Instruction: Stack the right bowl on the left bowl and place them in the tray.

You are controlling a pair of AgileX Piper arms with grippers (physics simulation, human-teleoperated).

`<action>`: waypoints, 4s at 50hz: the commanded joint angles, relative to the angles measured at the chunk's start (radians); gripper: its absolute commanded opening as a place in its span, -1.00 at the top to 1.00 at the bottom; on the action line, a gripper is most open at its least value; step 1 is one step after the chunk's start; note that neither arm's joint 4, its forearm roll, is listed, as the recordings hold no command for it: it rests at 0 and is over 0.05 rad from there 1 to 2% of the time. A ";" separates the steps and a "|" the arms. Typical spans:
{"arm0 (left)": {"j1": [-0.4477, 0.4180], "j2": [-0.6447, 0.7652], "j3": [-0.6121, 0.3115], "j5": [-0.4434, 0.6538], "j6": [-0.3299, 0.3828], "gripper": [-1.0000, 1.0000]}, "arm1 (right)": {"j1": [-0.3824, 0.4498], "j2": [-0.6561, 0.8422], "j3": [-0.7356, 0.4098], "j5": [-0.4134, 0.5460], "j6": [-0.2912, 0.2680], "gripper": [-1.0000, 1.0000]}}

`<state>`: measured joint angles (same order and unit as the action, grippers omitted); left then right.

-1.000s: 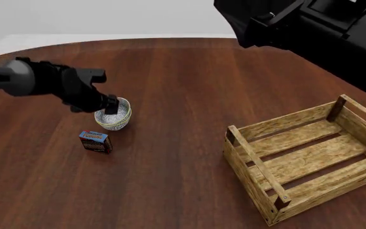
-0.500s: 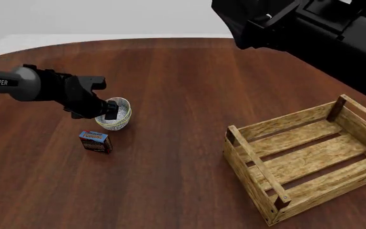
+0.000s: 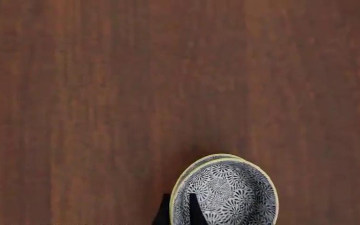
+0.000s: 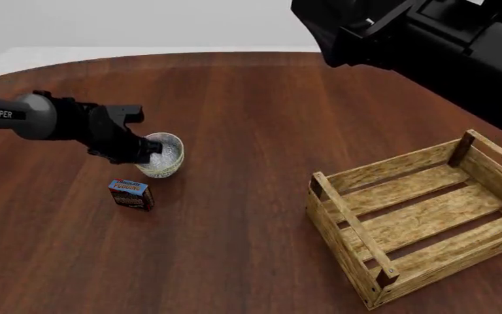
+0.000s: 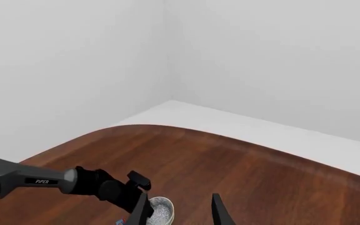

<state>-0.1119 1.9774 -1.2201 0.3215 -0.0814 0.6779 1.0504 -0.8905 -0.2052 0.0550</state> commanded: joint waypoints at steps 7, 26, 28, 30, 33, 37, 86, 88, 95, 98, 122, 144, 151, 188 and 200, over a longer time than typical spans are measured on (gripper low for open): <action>-0.025 0.009 -0.005 0.002 -0.020 1.00 | -0.004 -0.017 0.004 0.007 -0.001 -1.00; -0.096 -0.079 -0.010 0.043 -0.090 1.00 | -0.011 -0.051 -0.005 0.023 -0.006 -1.00; -0.099 -0.085 -0.009 0.046 -0.096 1.00 | -0.012 -0.059 -0.006 0.027 -0.007 -1.00; -0.102 -0.100 -0.005 0.050 -0.102 1.00 | -0.016 -0.073 -0.007 0.034 -0.009 -1.00; -0.113 -0.121 0.004 0.053 -0.114 1.00 | -0.020 -0.088 -0.009 0.041 -0.011 -1.00; -0.118 -0.148 -0.002 0.069 -0.124 1.00 | -0.026 -0.106 -0.011 0.048 -0.012 -1.00; -0.629 -0.450 -0.123 0.280 -0.358 1.00 | -0.165 -0.479 -0.090 0.267 -0.022 -1.00; -0.648 -0.451 -0.138 0.285 -0.362 1.00 | -0.165 -0.478 -0.090 0.264 -0.022 -1.00; -0.690 -0.426 -0.261 0.348 -0.344 1.00 | -0.169 -0.478 -0.089 0.255 -0.020 -1.00; -0.706 -0.412 -0.299 0.370 -0.337 1.00 | -0.169 -0.498 -0.091 0.273 -0.020 -1.00; -0.898 -0.325 -0.416 0.365 -0.367 1.00 | -0.204 -0.564 -0.125 0.335 -0.006 -1.00; -1.002 -0.215 -0.444 0.288 -0.408 1.00 | -0.246 -0.602 -0.126 0.334 0.019 -1.00; -1.026 -0.160 -0.496 0.297 -0.403 1.00 | -0.259 -0.554 -0.115 0.269 0.032 -1.00; -0.949 0.247 -0.866 0.346 -0.364 1.00 | -0.283 -0.599 -0.094 0.285 0.083 -1.00; -0.947 0.324 -0.883 0.316 -0.384 1.00 | -0.302 -0.601 -0.088 0.284 0.101 -1.00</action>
<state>-1.0660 2.2429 -2.0601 0.6534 -0.4639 0.3881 0.4528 -0.9827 0.0785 0.1423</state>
